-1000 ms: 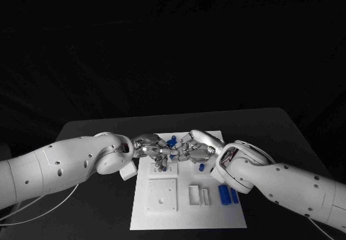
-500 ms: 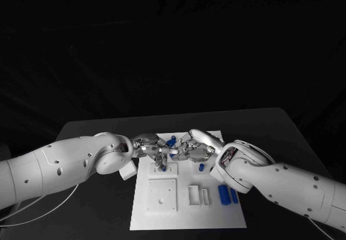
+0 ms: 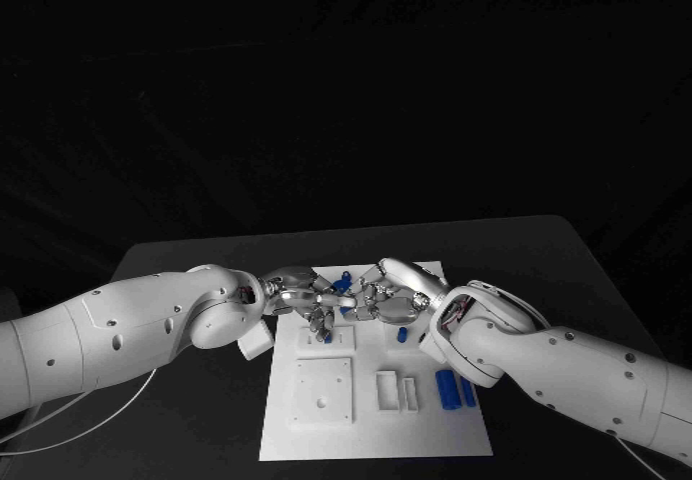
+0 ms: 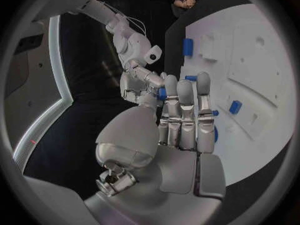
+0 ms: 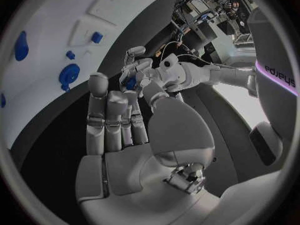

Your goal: Assemble the parts on the task board

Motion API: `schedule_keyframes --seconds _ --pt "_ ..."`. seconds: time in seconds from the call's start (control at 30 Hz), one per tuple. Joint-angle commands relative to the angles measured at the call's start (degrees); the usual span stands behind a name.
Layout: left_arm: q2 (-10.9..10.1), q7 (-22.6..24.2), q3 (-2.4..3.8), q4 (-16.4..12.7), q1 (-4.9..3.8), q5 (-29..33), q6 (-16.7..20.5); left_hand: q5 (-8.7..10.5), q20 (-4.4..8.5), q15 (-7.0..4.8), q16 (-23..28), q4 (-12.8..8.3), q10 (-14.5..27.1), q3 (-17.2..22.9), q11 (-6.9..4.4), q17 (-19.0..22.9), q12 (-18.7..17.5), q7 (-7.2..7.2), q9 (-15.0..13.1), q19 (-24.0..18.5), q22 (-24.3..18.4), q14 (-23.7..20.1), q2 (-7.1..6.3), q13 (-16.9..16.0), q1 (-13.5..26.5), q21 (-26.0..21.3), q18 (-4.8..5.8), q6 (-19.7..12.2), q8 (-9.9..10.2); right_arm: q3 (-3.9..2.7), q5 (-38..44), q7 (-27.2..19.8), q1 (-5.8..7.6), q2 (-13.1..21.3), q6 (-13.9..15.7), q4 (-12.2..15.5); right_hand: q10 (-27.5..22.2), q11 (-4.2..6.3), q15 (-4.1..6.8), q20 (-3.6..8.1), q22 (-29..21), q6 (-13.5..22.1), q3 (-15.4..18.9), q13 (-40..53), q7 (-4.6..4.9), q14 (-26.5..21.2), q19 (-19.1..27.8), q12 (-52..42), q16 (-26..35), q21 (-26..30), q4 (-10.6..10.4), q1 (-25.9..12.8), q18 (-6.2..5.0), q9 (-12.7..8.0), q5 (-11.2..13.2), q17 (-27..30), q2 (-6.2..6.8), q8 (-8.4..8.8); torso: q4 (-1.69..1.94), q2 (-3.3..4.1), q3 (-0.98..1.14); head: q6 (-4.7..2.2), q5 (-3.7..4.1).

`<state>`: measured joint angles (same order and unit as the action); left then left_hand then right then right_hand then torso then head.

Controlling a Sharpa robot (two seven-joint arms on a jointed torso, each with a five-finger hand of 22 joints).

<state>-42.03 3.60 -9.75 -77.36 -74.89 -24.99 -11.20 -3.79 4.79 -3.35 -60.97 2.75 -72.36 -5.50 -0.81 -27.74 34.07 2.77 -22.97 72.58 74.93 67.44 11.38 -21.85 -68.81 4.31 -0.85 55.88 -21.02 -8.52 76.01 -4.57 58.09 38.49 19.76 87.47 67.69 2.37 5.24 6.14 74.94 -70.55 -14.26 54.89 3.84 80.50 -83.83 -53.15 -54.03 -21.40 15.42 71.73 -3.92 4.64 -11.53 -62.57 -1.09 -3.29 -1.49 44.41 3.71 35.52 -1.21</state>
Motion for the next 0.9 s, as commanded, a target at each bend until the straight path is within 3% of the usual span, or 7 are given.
schedule_keyframes --seconds 0.03,0.33,0.5,0.57,0.63,0.67,0.9 --pt "0.10 1.91 0.29 -0.20 -0.33 2.55 -0.51 -0.39 -0.50 0.14 0.12 -0.54 0.30 0.22 0.03 0.10 -0.37 0.27 0.79 -0.08 0.42 -0.38 0.00 0.07 -0.04 -0.07 -0.21 0.17 -0.16 0.25 1.60 0.57 -0.39 -0.11 -0.36 0.02 0.45 -0.07 0.08 0.40 2.77 -5.11 -0.27 0.12 -1.51 0.21 -1.51 0.32 -0.36 -0.28 -0.01 -0.08 0.57 1.90 0.36 -0.08 0.50 -0.42 0.00 0.00 -0.01 -0.10 0.04" --pt "-0.01 1.84 0.29 -0.21 -0.33 3.23 -0.80 -1.71 -0.70 0.40 0.05 -1.97 0.89 -0.09 0.39 0.13 -0.39 0.98 3.20 -0.37 0.36 -0.76 -1.05 0.09 -0.09 -0.13 -0.27 -0.93 1.06 0.25 1.83 0.89 -0.53 -0.11 0.63 0.11 0.81 -0.01 0.15 0.48 2.80 -5.35 -1.21 0.39 -1.58 0.37 -1.55 0.35 -0.32 -0.68 -0.05 -0.37 0.64 2.22 0.49 -0.23 0.87 -0.42 0.01 0.00 -0.03 -0.23 0.11" --pt "-0.06 1.39 0.28 -0.22 -0.33 3.31 -0.97 -1.95 -1.05 0.74 -0.21 -2.38 1.33 -0.57 0.79 0.20 -0.01 2.02 11.32 -0.59 0.31 -1.13 -2.01 0.01 1.03 -0.12 -0.57 -0.46 4.54 0.25 1.76 1.33 -0.67 -0.19 2.33 0.16 0.94 0.03 0.18 0.51 2.80 -5.37 -1.75 0.56 -1.55 0.47 -1.60 0.32 -0.26 -0.78 -0.04 -0.48 0.63 2.40 0.37 -0.24 1.06 -0.41 -0.01 0.00 0.00 -0.32 0.21" --pt "-0.06 1.18 0.28 -0.23 -0.33 3.07 -1.04 -2.11 -1.07 0.72 -0.32 -2.56 1.40 -0.78 0.75 0.22 0.09 1.75 13.13 -0.66 0.33 -1.23 -2.59 0.02 1.31 -0.11 -0.57 0.68 4.22 0.25 1.53 1.41 -0.71 -0.20 2.80 0.17 1.04 0.02 0.20 0.52 2.79 -5.41 -2.10 0.67 -1.55 0.52 -1.61 0.28 -0.27 -0.77 -0.05 -0.57 0.63 2.49 0.38 -0.28 1.21 -0.42 0.01 0.00 0.00 -0.32 0.23" --pt "-0.05 0.98 0.28 -0.22 -0.33 2.81 -1.10 -3.35 -1.03 0.68 -0.39 -2.63 1.42 -1.19 0.69 0.21 0.12 1.59 13.30 -0.68 0.36 -1.28 -3.45 0.02 1.86 -0.10 -0.52 1.11 3.75 0.25 1.16 1.46 -0.74 -0.21 3.20 0.18 1.04 0.02 0.20 0.52 2.79 -5.41 -2.10 0.67 -1.55 0.52 -1.61 0.28 -0.27 -0.77 -0.05 -0.57 0.63 2.49 0.38 -0.28 1.21 -0.42 0.01 0.00 0.00 -0.32 0.23" --pt "-0.04 0.87 0.28 -0.22 -0.33 2.69 -1.10 -5.85 -1.00 0.63 -0.45 -2.72 1.39 -1.41 0.62 0.19 0.13 1.45 13.32 -0.70 0.38 -1.28 -3.97 0.03 2.14 -0.09 -0.49 1.41 3.45 0.25 0.96 1.46 -0.76 -0.21 3.35 0.20 1.17 0.04 0.20 0.54 2.77 -5.42 -2.62 0.80 -1.56 0.49 -1.62 0.30 -0.06 -0.72 -0.10 -0.69 0.62 2.63 0.36 -0.20 1.42 -0.41 0.01 0.00 0.00 -0.35 0.24" --pt "-0.03 0.30 0.27 -0.16 -0.33 1.93 -0.57 -6.89 -0.71 0.40 -0.87 -3.49 1.30 -1.41 0.28 0.20 0.23 0.56 6.12 -0.79 0.59 -1.43 -4.69 0.11 3.61 -0.06 -0.14 -0.13 -2.44 0.25 -0.38 1.31 -0.81 -0.18 3.71 0.25 1.22 0.04 0.20 0.54 2.74 -5.43 -2.67 0.84 -1.56 0.51 -1.59 0.30 -0.07 -0.63 -0.13 -0.72 0.61 2.66 0.25 -0.22 1.47 -0.40 -0.03 0.00 0.01 -0.40 0.28"
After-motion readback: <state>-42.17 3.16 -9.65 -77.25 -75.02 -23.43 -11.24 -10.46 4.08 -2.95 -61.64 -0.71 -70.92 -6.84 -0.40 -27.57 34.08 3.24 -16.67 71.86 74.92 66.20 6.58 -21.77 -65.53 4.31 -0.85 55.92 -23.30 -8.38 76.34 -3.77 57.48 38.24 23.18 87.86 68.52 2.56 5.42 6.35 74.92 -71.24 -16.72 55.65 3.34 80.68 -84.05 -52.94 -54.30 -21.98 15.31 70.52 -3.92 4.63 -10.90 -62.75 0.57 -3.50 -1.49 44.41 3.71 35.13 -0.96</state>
